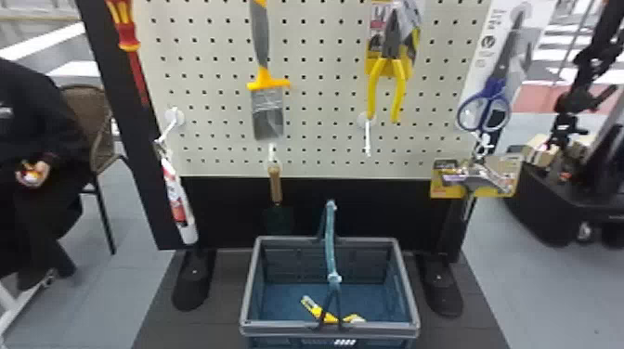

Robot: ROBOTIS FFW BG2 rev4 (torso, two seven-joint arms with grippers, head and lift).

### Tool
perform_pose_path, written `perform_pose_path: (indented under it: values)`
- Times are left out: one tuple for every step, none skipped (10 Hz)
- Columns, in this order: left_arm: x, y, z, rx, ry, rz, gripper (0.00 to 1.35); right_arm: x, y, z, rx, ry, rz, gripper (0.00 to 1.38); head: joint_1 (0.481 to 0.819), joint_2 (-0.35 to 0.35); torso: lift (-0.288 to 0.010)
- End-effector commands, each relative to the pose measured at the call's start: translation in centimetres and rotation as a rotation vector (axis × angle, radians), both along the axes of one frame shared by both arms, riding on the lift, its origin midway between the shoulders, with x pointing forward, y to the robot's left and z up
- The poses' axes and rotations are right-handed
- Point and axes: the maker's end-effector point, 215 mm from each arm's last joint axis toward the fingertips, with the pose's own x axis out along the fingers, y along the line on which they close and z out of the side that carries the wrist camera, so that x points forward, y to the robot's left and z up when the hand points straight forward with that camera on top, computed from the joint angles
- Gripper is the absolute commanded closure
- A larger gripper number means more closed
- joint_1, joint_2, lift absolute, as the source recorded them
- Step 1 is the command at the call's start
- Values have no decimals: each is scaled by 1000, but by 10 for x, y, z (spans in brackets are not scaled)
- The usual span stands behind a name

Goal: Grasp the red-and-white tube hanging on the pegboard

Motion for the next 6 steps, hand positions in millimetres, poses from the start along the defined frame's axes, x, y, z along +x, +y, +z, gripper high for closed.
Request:
perform_pose_path:
  values:
    - [0, 0, -1, -3, 1, 2, 75, -1, 0, -2, 1, 5, -2, 136, 549, 0, -100]
    - [-1, 0, -1, -5, 3, 4, 76, -1, 0, -2, 3, 6, -2, 136, 549, 0, -100]
    - [-1, 0, -2, -6, 4, 5, 82, -2, 0, -3, 3, 8, -2, 136, 549, 0, -100]
    - [-1, 0, -2, -9, 6, 7, 87, -3, 0, -4, 5, 11, -4, 136, 549, 0, -100]
    - [-2, 1, -2, -8, 5, 8, 87, -3, 0, -4, 5, 11, -4, 136, 549, 0, -100]
    - [-2, 1, -2, -6, 5, 9, 87, -3, 0, -5, 5, 13, -4, 136, 549, 0, -100]
